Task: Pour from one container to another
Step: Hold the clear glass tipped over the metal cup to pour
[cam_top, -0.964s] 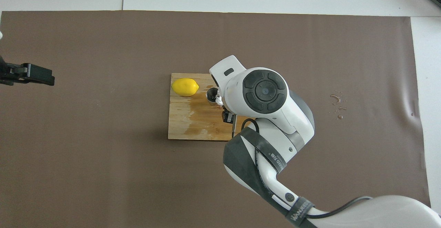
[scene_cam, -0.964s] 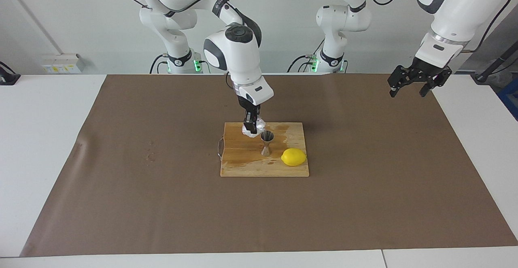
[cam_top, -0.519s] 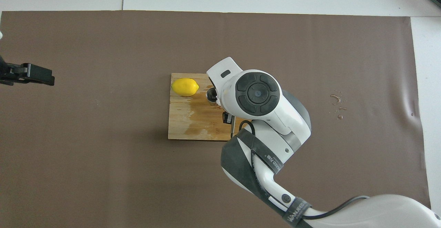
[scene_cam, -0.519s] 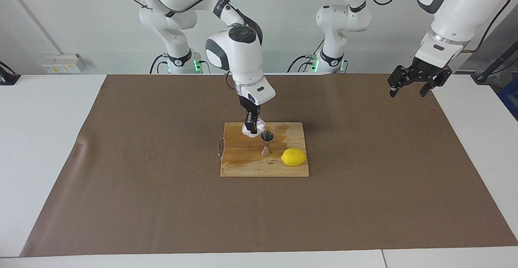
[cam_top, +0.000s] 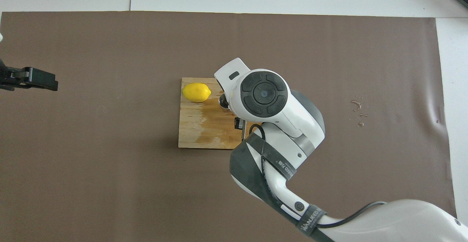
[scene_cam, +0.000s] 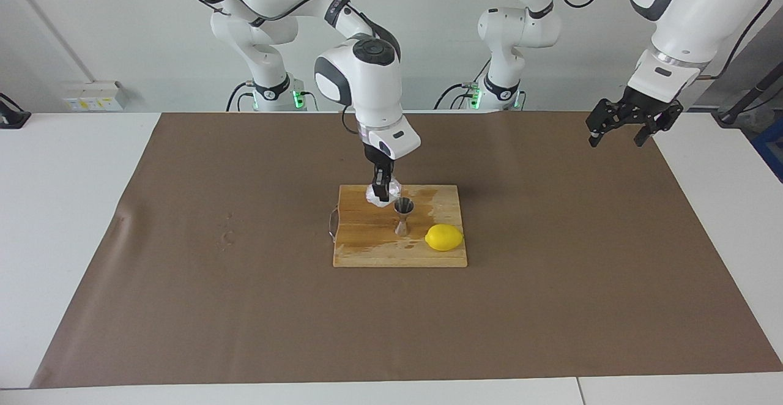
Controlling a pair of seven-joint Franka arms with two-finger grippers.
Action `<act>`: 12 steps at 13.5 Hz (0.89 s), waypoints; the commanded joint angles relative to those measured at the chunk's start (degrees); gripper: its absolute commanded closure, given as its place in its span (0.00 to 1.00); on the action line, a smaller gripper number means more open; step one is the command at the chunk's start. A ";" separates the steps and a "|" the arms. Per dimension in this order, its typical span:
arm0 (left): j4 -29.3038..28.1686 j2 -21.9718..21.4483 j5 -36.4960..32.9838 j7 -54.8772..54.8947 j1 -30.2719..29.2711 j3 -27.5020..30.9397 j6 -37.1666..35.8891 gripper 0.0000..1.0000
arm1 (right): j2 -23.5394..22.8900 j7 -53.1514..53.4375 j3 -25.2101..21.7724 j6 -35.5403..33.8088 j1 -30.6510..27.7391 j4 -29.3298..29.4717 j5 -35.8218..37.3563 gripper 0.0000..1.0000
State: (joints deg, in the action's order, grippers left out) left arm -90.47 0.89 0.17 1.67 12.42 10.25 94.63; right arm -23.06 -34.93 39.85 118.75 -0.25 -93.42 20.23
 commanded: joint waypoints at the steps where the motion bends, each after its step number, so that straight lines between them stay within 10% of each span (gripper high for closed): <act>1: -1.90 -1.68 -0.44 -0.62 0.06 -0.06 -0.15 0.00 | -2.07 1.97 1.28 -1.85 0.07 2.19 2.71 1.00; 12: -1.90 -1.68 -0.44 -0.71 -0.03 -0.06 -0.15 0.00 | -3.74 2.50 1.36 -8.01 1.39 6.14 5.61 1.00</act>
State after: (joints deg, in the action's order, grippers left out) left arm -90.47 0.89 0.17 1.67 12.42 10.25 94.63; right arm -24.96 -34.03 39.90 112.71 1.43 -89.89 23.80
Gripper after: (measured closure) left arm 0.000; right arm 0.502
